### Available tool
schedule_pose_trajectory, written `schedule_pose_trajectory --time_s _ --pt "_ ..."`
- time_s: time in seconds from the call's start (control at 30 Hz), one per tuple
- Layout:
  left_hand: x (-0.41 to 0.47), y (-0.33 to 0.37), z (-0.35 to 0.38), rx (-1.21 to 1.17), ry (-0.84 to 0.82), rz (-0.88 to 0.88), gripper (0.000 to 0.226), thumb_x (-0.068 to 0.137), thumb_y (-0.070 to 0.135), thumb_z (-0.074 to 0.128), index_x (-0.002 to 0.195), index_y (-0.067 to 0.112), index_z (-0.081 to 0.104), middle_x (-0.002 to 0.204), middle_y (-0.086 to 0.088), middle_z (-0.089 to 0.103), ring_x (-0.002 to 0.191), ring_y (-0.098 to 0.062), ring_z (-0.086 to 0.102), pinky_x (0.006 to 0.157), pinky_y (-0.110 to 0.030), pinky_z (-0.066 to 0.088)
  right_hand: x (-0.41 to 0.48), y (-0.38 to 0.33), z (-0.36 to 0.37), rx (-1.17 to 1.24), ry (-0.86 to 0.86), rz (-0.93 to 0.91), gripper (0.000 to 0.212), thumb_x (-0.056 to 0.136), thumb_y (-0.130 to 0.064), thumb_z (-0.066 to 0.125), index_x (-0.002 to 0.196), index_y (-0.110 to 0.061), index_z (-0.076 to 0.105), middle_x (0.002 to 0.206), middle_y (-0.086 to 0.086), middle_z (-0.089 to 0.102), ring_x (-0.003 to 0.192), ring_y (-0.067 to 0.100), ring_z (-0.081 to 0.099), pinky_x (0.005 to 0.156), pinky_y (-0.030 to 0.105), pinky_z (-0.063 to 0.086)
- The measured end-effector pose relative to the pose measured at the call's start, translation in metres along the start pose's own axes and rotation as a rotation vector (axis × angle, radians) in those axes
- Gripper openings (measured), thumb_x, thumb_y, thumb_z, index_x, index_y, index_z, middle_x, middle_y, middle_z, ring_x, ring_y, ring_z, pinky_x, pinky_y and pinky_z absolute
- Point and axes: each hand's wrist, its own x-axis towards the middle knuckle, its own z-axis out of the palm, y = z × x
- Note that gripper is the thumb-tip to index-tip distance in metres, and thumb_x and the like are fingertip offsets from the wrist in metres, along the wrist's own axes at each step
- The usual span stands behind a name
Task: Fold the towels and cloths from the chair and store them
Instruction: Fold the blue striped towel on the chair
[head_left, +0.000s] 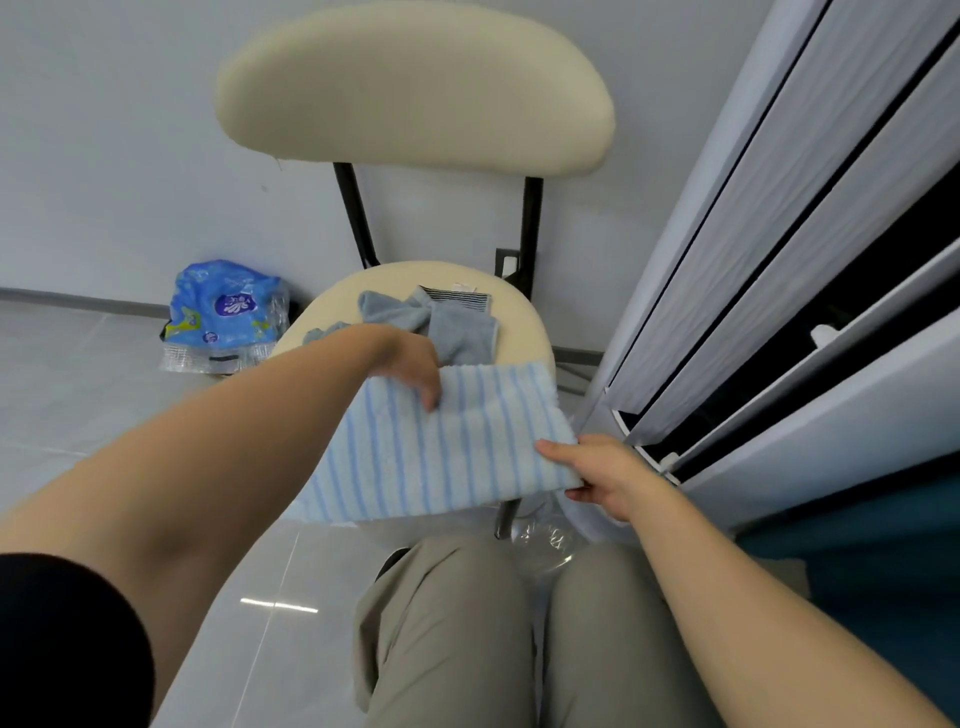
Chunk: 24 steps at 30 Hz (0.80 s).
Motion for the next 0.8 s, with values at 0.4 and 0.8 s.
schedule_pose_trajectory --time_s 0.4,0.8 --pt "-0.128 -0.022 -0.031 -0.767 -0.142 0.178 0.032 0.085 0.001 0.070 0.117 0.007 0.066 0.118 -0.013 0.072 0.109 -0.031 0.069 0.101 -0.045 0.051 -0.063 -0.067 -0.010 0.608 -0.246 -0.160 0.047 0.087 -0.028 0.072 0.130 -0.013 0.061 0.124 0.013 0.070 0.111 0.031 0.067 0.097 0.049 0.052" --pt "-0.211 0.009 0.000 -1.450 0.044 0.210 0.030 0.097 0.020 0.059 0.120 0.002 0.065 0.113 -0.017 0.073 0.095 -0.027 0.073 0.081 -0.039 0.059 -0.139 -0.088 0.037 0.682 -0.779 -0.141 0.107 0.075 -0.092 0.045 0.147 -0.013 0.050 0.149 0.023 0.047 0.138 0.043 0.045 0.119 0.061 0.025"
